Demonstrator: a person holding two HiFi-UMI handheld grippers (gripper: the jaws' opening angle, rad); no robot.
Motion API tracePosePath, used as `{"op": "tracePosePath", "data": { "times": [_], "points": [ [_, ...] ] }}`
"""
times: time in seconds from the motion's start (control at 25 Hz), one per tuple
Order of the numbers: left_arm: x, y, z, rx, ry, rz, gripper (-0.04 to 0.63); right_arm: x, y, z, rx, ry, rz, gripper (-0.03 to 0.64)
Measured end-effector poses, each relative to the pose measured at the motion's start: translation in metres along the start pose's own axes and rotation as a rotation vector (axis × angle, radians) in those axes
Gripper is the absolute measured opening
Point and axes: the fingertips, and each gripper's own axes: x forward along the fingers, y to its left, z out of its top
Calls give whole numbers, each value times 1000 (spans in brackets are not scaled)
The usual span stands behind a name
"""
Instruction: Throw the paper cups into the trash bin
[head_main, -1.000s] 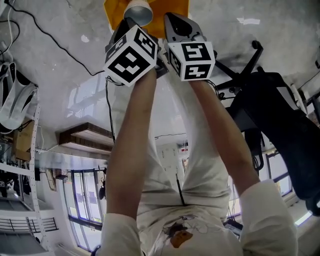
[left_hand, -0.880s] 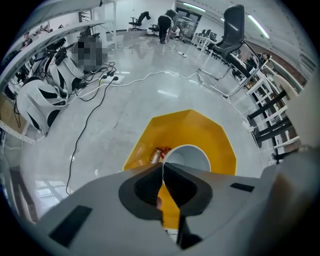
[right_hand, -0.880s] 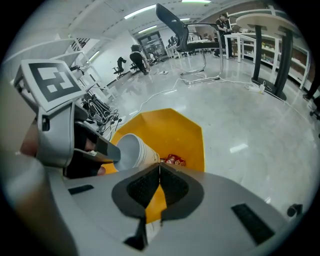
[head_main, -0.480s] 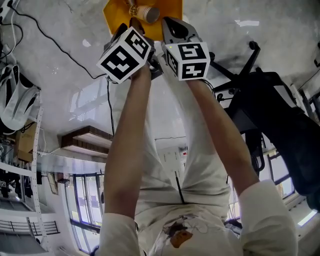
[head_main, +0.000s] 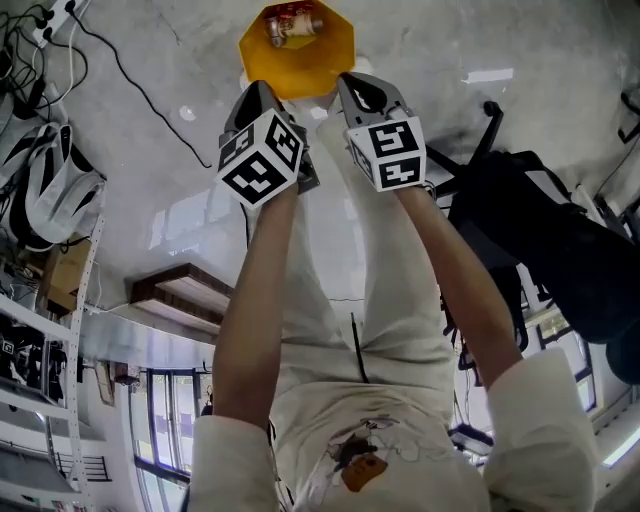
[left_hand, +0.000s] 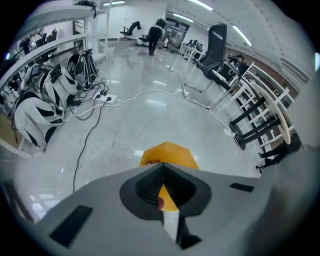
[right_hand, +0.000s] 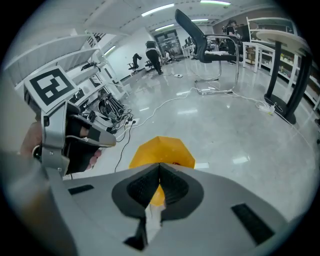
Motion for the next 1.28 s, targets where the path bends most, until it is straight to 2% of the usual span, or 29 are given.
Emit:
{"op": "tracePosePath", "data": {
  "times": [0.16,0.32,0.64,0.8,1.0,1.12,1.28],
  "points": [
    [-36,-15,30,38,-50,-12,6,-35,15,25,-23,-14,21,8],
    [-82,-42,54,118,-94,-60,5,-77,34,53,-49,-25,42,8],
    [-188,-85,107,246,-180,-137,5,-167,69,144,-128,-101,77,8],
    [-256,-108,132,287,-239,-184,5,-223,84,186,-141,-151,79,7],
    [-352,-130,164,300,-354,-214,5,-301,110,230,-182,-227,80,8],
    [-410,-140,171,312,-414,-253,5,-341,130,245,-204,-255,86,7],
    [-478,-152,170,372,-446,-322,5,-398,157,262,-255,-282,97,7]
  ]
}}
